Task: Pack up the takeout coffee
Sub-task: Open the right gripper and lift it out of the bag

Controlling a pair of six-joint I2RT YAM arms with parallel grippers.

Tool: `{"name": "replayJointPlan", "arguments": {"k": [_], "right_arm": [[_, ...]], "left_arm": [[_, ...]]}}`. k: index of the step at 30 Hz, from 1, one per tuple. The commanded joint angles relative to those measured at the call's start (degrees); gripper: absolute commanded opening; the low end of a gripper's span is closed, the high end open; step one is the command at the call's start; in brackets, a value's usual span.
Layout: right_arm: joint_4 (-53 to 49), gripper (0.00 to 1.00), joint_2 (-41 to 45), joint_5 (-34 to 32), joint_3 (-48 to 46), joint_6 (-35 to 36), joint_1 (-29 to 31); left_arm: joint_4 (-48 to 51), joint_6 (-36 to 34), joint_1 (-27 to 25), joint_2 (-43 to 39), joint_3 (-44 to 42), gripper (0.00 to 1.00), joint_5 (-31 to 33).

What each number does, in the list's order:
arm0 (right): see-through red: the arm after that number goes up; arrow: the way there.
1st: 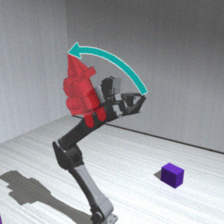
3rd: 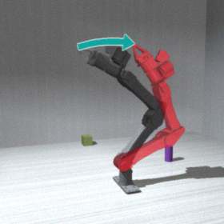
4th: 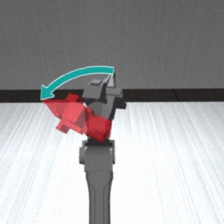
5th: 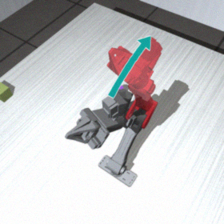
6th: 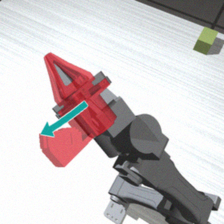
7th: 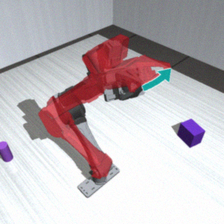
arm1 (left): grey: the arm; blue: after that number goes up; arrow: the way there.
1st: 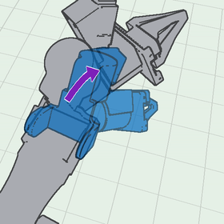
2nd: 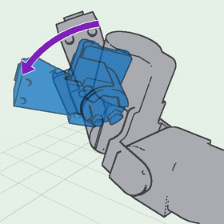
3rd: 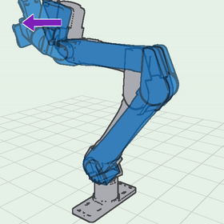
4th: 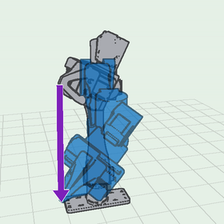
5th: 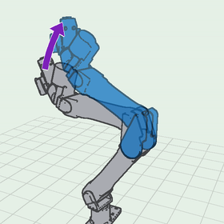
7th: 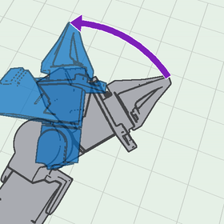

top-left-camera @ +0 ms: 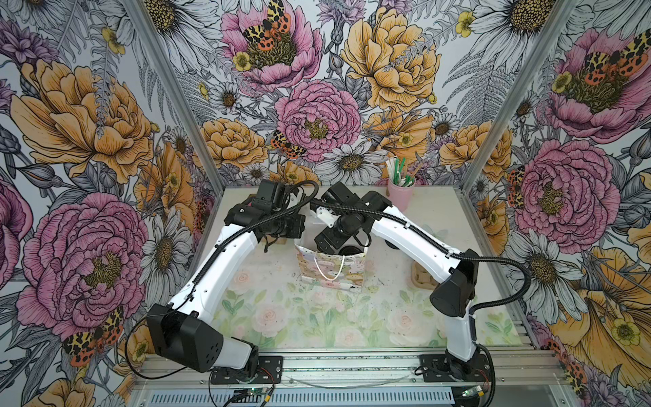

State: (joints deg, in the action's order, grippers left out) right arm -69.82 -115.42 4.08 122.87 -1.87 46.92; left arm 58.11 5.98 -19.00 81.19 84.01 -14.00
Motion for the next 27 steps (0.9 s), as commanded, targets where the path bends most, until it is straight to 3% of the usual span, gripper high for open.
{"name": "replayJointPlan", "arguments": {"k": [1, 21, 27], "right_arm": [[0.6, 1.00, 2.5, -1.5, 2.1, -0.2, 0.5], [0.7, 0.99, 10.5, -2.0, 6.9, -0.1, 0.3], [1.6, 0.99, 14.3, -3.6, 6.4, -0.1, -0.5]], "left_arm": [[-0.2, -0.3, -0.5, 0.6, 1.1, 0.03, 0.5], [-0.1, -0.3, -0.5, 0.4, 1.0, 0.04, 0.9], [-0.1, -0.1, -0.5, 0.4, 1.7, 0.17, 1.0]]}}
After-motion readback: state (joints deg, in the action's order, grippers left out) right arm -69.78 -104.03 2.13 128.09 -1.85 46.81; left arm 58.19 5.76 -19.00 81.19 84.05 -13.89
